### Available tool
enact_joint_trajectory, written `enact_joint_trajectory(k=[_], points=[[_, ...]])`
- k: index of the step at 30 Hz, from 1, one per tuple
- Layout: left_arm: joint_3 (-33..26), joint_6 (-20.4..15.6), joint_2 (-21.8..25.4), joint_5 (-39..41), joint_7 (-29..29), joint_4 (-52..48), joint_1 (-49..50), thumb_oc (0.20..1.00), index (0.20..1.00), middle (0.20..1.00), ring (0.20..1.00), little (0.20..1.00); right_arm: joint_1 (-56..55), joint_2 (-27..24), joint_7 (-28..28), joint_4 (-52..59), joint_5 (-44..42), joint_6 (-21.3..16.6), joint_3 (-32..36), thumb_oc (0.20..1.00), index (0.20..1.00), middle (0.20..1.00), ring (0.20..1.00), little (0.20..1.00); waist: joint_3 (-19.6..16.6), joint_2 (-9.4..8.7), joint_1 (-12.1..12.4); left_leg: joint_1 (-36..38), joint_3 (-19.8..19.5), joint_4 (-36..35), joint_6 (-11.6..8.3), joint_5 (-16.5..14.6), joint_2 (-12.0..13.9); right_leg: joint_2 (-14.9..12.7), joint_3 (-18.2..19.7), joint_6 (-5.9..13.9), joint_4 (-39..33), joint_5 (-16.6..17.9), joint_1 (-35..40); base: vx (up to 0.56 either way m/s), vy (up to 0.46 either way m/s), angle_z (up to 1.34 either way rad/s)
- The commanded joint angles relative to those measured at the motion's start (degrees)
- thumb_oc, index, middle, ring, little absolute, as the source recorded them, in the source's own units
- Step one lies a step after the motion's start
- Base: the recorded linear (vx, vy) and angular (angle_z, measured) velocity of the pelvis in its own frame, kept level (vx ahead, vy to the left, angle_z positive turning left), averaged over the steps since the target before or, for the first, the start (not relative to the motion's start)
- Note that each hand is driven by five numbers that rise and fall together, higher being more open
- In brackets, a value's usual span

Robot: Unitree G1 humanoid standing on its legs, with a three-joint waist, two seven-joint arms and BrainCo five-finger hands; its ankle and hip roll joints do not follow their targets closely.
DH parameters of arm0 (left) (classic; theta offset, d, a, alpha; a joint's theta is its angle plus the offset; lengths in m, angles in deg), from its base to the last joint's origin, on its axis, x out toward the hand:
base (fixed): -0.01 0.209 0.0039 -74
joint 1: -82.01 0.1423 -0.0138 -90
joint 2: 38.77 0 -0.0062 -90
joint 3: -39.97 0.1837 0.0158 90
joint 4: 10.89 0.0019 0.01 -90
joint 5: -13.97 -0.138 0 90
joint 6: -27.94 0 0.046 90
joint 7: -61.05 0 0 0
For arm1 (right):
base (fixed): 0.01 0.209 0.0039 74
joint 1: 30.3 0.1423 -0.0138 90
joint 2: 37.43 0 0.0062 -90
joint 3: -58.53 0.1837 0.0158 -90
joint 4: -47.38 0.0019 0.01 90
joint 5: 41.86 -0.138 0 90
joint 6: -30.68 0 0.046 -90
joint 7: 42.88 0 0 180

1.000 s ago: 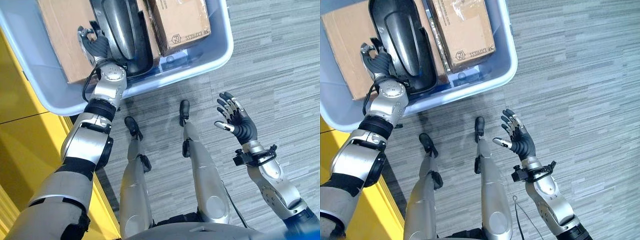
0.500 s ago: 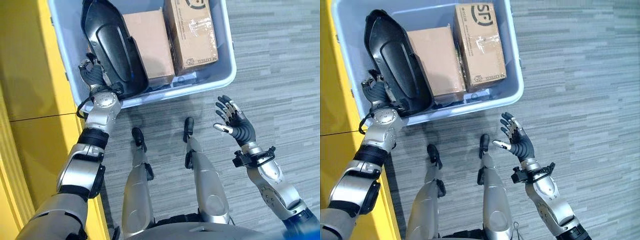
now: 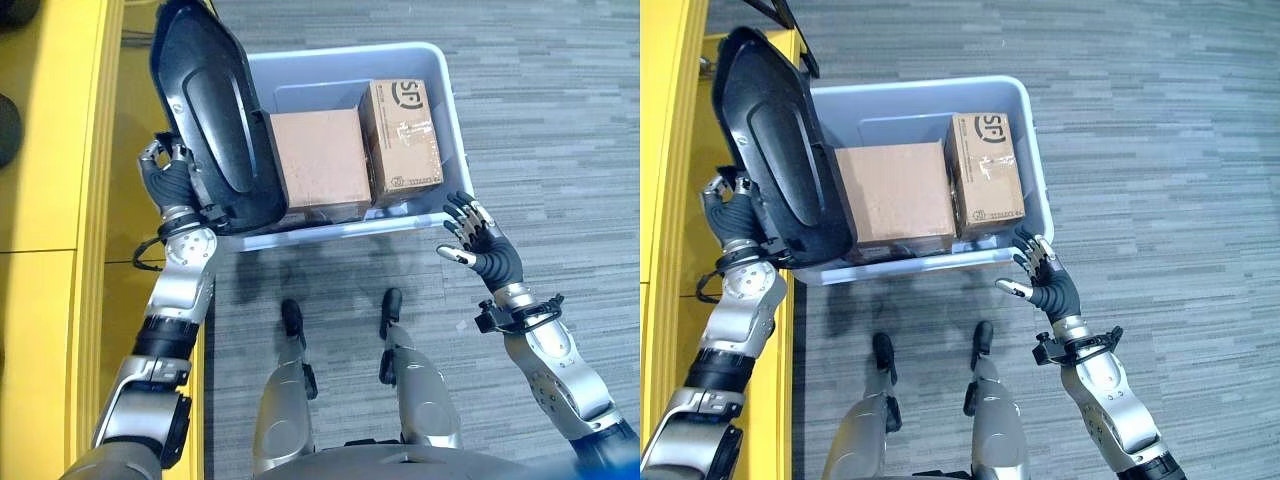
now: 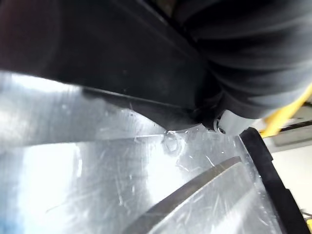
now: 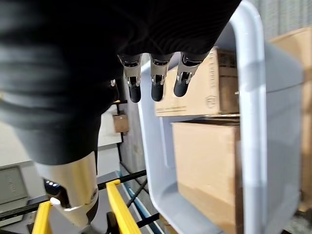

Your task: Move parts from the plastic box to the shelf.

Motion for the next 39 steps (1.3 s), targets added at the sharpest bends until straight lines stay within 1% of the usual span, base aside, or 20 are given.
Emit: enact_joint_trajectory(k=[1, 2, 3, 8, 11, 16, 20, 24, 25, 26, 27, 28, 29, 30, 31, 32, 33, 34, 36, 39], points=[[-4.32, -6.92, 1.63, -0.39, -5.55, -2.23, 0.91, 0.200, 0.200, 0.200, 0.200, 0.200, -2.04, 1.55, -2.61, 0.39, 0.64, -0.59, 3.07, 1.000, 1.000, 1.000, 1.000, 1.000, -4.19, -0.41, -0.23, 3.52, -3.69, 4.39, -1.06, -7.04, 0.62, -2.18, 3.06, 4.85, 6.43, -6.71, 1.32, 0.03, 0.028, 0.04], [-4.39, -6.86, 1.61, -0.39, -5.58, -2.35, 1.04, 0.200, 0.200, 0.200, 0.200, 0.200, -2.07, 1.53, -2.62, 0.42, 0.63, -0.58, 3.04, 1.000, 1.000, 1.000, 1.000, 1.000, -4.39, -0.44, -0.32, 3.30, -3.71, 4.30, -1.02, -6.80, 0.53, -2.25, 3.04, 4.84, 6.30, -6.50, 1.14, 0.07, 0.027, 0.00], [-4.79, -7.23, 0.63, 0.96, -8.85, -4.87, 5.19, 0.200, 0.200, 0.200, 0.200, 0.200, -2.87, 1.83, -3.69, -0.15, 0.86, 0.18, 4.18, 1.000, 1.000, 1.000, 1.000, 1.000, -5.78, 0.01, 0.11, 4.70, -3.71, 3.65, -1.12, -6.65, 0.75, -2.05, 2.87, 4.81, 6.13, -6.86, 2.44, 0.00, 0.000, 0.00], [-6.45, -7.30, -1.08, 3.79, -14.64, -10.09, 15.01, 0.200, 0.200, 0.200, 0.200, 0.200, -5.33, 2.39, -5.55, -0.81, 1.61, 1.32, 6.58, 1.000, 1.000, 1.000, 1.000, 1.000, -8.78, 0.83, 0.72, 7.52, -4.06, 2.19, -1.37, -6.01, 1.59, -1.23, 2.14, 4.48, 5.73, -7.74, 4.98, 0.03, -0.025, 0.02], [-8.05, -6.94, -2.99, 7.13, -20.09, -13.89, 24.42, 0.200, 0.200, 0.200, 0.200, 0.200, -8.03, 2.75, -7.36, -1.46, 2.16, 2.24, 8.96, 1.000, 1.000, 1.000, 1.000, 1.000, -11.03, 1.34, 1.52, 9.97, -4.02, 1.75, -1.65, -5.47, 2.87, -0.19, 1.78, 3.95, 5.59, -8.96, 7.57, 0.01, -0.079, 0.02], [-11.63, -5.76, -5.18, 7.38, -23.79, -17.56, 33.54, 0.200, 0.200, 0.200, 0.200, 0.200, -9.22, 3.14, -9.17, -1.67, 0.08, 3.05, 10.64, 1.000, 1.000, 1.000, 1.000, 1.000, -12.80, 1.89, 2.64, 12.46, -4.13, 2.17, -1.77, -5.17, 4.41, 1.13, 1.60, 2.88, 7.01, -11.39, 9.95, -0.02, -0.096, 0.02], [-11.12, -4.17, -7.77, 8.68, -25.55, -18.95, 38.17, 0.200, 0.200, 0.200, 0.200, 0.200, -7.58, 2.88, -9.66, -1.85, -1.14, 3.69, 9.69, 1.000, 1.000, 1.000, 1.000, 1.000, -14.27, 2.65, 4.16, 13.99, -4.98, 2.97, -2.04, -2.91, 6.32, 2.84, 1.40, 1.69, 8.95, -14.13, 11.74, -0.05, -0.174, -0.01], [-8.84, -3.30, -9.35, 11.58, -27.71, -20.38, 40.52, 0.200, 0.200, 0.200, 0.200, 0.200, -3.16, -0.16, -10.32, -1.60, -1.15, 3.24, 8.35, 1.000, 1.000, 1.000, 1.000, 1.000, -13.10, 3.49, 6.22, 13.08, -7.70, 3.43, -2.97, 2.86, 8.40, 5.28, -0.41, -0.28, 9.30, -15.75, 12.87, -0.09, -0.184, 0.13], [-8.87, -3.34, -9.35, 11.43, -27.60, -20.16, 40.52, 0.200, 0.200, 0.200, 0.200, 0.200, -1.92, -0.97, -10.35, -1.81, -1.36, 2.96, 7.62, 1.000, 1.000, 1.000, 1.000, 1.000, -12.53, 3.85, 6.90, 12.29, -8.72, 2.87, -3.67, 5.01, 8.87, 5.77, -1.34, -0.76, 9.12, -15.83, 12.71, -0.33, -0.163, 0.62], [-8.69, -3.63, -9.29, 11.10, -26.81, -19.75, 39.08, 0.200, 0.200, 0.200, 0.200, 0.200, 0.10, -2.24, -9.41, -2.36, -1.25, 2.23, 7.76, 1.000, 1.000, 1.000, 1.000, 1.000, -10.45, 4.45, 8.49, 8.04, -10.91, 1.72, -4.86, 9.59, 7.97, 5.38, -5.26, -1.35, 8.50, -15.47, 11.19, -0.38, -0.160, 0.73], [-9.02, -3.77, -9.20, 10.57, -26.39, -19.20, 38.36, 0.200, 0.200, 0.200, 0.200, 0.200, 0.18, -2.44, -9.32, -2.67, -1.05, 2.26, 7.91, 1.000, 1.000, 1.000, 1.000, 1.000, -9.82, 4.05, 8.95, 7.41, -9.62, 2.47, -4.11, 8.19, 7.01, 4.41, -6.74, -1.53, 8.46, -15.38, 10.40, -0.46, -0.198, 1.51], [-9.18, -3.79, -10.06, 10.45, -26.69, -18.49, 38.18, 0.200, 0.200, 0.200, 0.200, 0.200, -0.97, -2.10, -9.28, -2.88, 0.37, 2.44, 8.73, 1.000, 1.000, 1.000, 1.000, 1.000, -10.37, 3.64, 8.81, 7.81, -8.52, 6.78, -2.60, 3.57, 5.05, 3.25, -9.78, -1.75, 8.58, -15.11, 8.81, -0.22, -0.233, 2.20], [-9.08, -3.78, -10.65, 10.11, -27.00, -18.13, 38.01, 0.200, 0.200, 0.200, 0.200, 0.200, -2.21, -1.48, -9.50, -2.80, 0.10, 2.49, 9.07, 1.000, 1.000, 1.000, 1.000, 1.000, -10.72, 3.31, 8.56, 9.45, -8.11, 9.99, -2.22, -0.36, 3.47, 3.14, -10.09, -1.68, 8.27, -15.54, 8.91, -0.23, -0.243, 2.04], [-8.62, -3.57, -11.23, 9.19, -27.46, -18.18, 37.60, 0.200, 0.200, 0.200, 0.200, 0.200, -5.27, 0.71, -9.87, -2.53, -0.01, 2.42, 10.27, 1.000, 1.000, 1.000, 1.000, 1.000, -11.27, 3.35, 7.28, 11.79, -4.27, 12.99, -1.43, -5.36, 2.71, 2.60, -13.22, -1.74, 7.95, -15.20, 9.28, -0.09, -0.154, 1.20], [-8.56, -3.54, -11.18, 9.17, -27.44, -18.21, 37.67, 0.200, 0.200, 0.200, 0.200, 0.200, -5.43, 0.76, -9.89, -2.46, 0.02, 2.43, 10.31, 1.000, 1.000, 1.000, 1.000, 1.000, -11.24, 3.41, 7.22, 11.89, -4.38, 13.10, -1.41, -5.58, 2.76, 2.65, -13.35, -1.69, 7.95, -15.29, 9.49, -0.11, -0.054, 1.06], [-8.27, -3.38, -11.48, 9.10, -27.48, -18.04, 37.45, 0.200, 0.200, 0.200, 0.200, 0.200, -6.74, 2.02, -9.78, -2.52, -0.21, 2.41, 10.71, 1.000, 1.000, 1.000, 1.000, 1.000, -11.71, 3.58, 6.41, 13.85, -2.98, 13.11, -1.33, -7.45, 2.50, 2.47, -14.73, -1.86, 7.78, -15.35, 9.75, -0.02, 0.101, 2.22], [-7.83, -3.38, -11.70, 8.10, -27.74, -18.38, 36.99, 0.200, 0.200, 0.200, 0.200, 0.200, -9.88, 3.94, -9.85, -1.75, 0.62, 2.38, 12.60, 1.000, 1.000, 1.000, 1.000, 1.000, -12.35, 4.35, 4.82, 16.84, -2.65, 10.66, -1.69, -9.85, 1.92, 1.48, -17.95, -1.50, 8.94, -15.12, 10.66, -0.02, 0.101, 2.26], [-7.77, -3.33, -11.71, 8.05, -27.71, -18.47, 37.08, 0.200, 0.200, 0.200, 0.200, 0.200, -10.05, 3.96, -9.86, -1.62, 0.66, 2.43, 12.67, 1.000, 1.000, 1.000, 1.000, 1.000, -12.34, 4.38, 4.68, 17.00, -2.81, 10.42, -1.67, -9.73, 1.90, 1.44, -18.14, -1.43, 8.98, -15.14, 10.80, -0.01, 0.144, 1.92], [-7.90, -3.67, -11.92, 7.68, -27.27, -19.04, 37.04, 0.200, 0.200, 0.200, 0.200, 0.200, -10.50, 4.65, -9.17, -1.16, 1.26, 2.16, 13.66, 1.000, 1.000, 1.000, 1.000, 1.000, -13.18, 4.80, 4.58, 17.14, -2.36, 5.16, -2.09, -9.67, 2.56, 0.82, -19.74, -0.83, 9.13, -15.03, 11.68, 0.01, 0.120, 1.14], [-8.68, -3.82, -11.40, 7.01, -26.31, -19.53, 37.26, 0.200, 0.200, 0.200, 0.200, 0.200, -9.15, 5.10, -8.51, -1.84, 1.45, 2.02, 13.20, 1.000, 1.000, 1.000, 1.000, 1.000, -13.03, 4.40, 5.49, 17.19, -3.58, 1.93, -1.48, -9.45, 1.78, -0.10, -19.59, -0.25, 9.02, -13.53, 12.15, -0.01, 0.166, 0.16]])
